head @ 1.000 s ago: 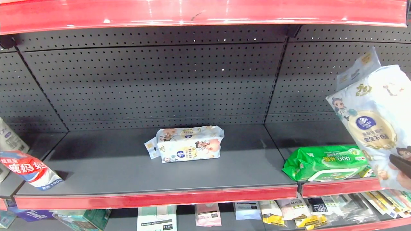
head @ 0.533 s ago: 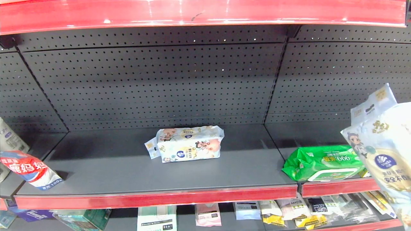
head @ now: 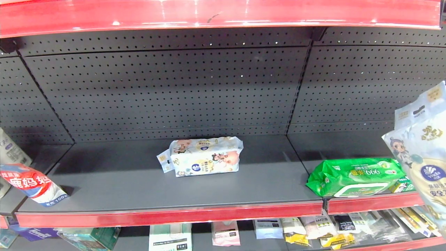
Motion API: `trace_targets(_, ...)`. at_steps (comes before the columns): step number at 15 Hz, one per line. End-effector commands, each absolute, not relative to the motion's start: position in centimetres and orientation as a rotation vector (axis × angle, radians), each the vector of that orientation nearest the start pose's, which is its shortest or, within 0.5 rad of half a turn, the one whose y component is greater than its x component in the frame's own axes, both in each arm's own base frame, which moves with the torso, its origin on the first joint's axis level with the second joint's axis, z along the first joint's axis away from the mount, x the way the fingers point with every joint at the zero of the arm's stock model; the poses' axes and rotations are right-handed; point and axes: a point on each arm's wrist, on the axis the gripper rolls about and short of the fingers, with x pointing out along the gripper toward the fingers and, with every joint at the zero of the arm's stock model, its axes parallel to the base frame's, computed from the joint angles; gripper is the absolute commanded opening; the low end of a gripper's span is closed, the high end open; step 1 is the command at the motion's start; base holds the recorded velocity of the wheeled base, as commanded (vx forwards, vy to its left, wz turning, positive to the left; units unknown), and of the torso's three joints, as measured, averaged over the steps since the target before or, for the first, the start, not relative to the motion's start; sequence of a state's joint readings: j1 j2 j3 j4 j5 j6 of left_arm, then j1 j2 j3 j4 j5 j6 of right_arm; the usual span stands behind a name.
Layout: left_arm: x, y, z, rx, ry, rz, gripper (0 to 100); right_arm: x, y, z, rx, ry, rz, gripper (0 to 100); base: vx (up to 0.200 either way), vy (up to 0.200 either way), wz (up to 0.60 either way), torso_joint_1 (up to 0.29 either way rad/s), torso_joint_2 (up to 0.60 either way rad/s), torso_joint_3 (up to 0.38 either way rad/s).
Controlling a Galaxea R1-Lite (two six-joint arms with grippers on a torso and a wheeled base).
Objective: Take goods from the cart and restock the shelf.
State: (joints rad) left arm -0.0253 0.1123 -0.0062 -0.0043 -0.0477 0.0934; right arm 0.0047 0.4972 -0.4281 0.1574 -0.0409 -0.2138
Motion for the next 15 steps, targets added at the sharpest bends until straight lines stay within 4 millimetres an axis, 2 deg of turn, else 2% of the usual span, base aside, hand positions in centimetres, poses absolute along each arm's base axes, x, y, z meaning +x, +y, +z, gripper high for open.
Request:
trace_targets(1, -1.9, -0.1, 7.9, 0.077, 0.031, -0.001, 100, 1.8, -0.1, 18.7, -0.237, 0.232, -0.008, 0, 0.0, 0.0, 0.0, 0.0, 0.0, 0.0)
trace_targets(2, -1.9, -0.1, 7.9, 0.077, 0.032, -0.001, 100, 1.8, -0.1, 18.6, -0.251, 0.232, -0.007, 0, 0.0, 0.0, 0.0, 0.0, 0.0, 0.0)
trace_targets(3, -2.1, -0.1, 9.0, 0.075, 0.005, -0.026, 100, 1.9, -0.1, 18.6, -0.254, 0.24, -0.007, 0, 0.0, 0.0, 0.0, 0.0, 0.0, 0.0)
trace_targets(4, -0.3, -0.2, 16.6, 0.0, 0.018, -0.104, 100, 1.8, -0.1, 18.5, -0.261, 0.252, -0.005, 0, 0.0, 0.0, 0.0, 0.0, 0.0, 0.0)
trace_targets(6, 3.4, -0.3, 21.4, -0.114, 0.059, -0.095, 100, 1.7, -0.1, 18.1, -0.279, 0.269, 0.0, 0, 0.0, 0.0, 0.0, 0.0, 0.0, 0.0)
trace_targets(7, 4.0, -0.3, 21.4, -0.095, 0.077, -0.098, 100, 1.8, -0.1, 18.0, -0.279, 0.277, 0.0, 0, 0.0, 0.0, 0.0, 0.0, 0.0, 0.0)
trace_targets(8, 5.2, -0.3, 20.5, -0.055, 0.153, -0.096, 100, 1.8, -0.1, 18.0, -0.28, 0.275, -0.004, 0, 0.0, 0.0, 0.0, 0.0, 0.0, 0.0)
trace_targets(11, 11.0, -0.5, 17.7, 0.141, 0.442, -0.134, 100, 1.8, -0.1, 18.4, -0.28, 0.26, -0.014, 0, 0.0, 0.0, 0.0, 0.0, 0.0, 0.0)
trace_targets(13, 13.9, -0.8, 17.0, 0.215, 0.525, -0.244, 100, 1.8, -0.1, 18.7, -0.28, 0.25, -0.009, 0, 0.0, 0.0, 0.0, 0.0, 0.0, 0.0)
trace_targets(15, 17.2, -1.2, 16.6, 0.303, 0.592, -0.44, 100, 1.9, -0.1, 18.7, -0.28, 0.253, -0.002, 0, 0.0, 0.0, 0.0, 0.0, 0.0, 0.0)
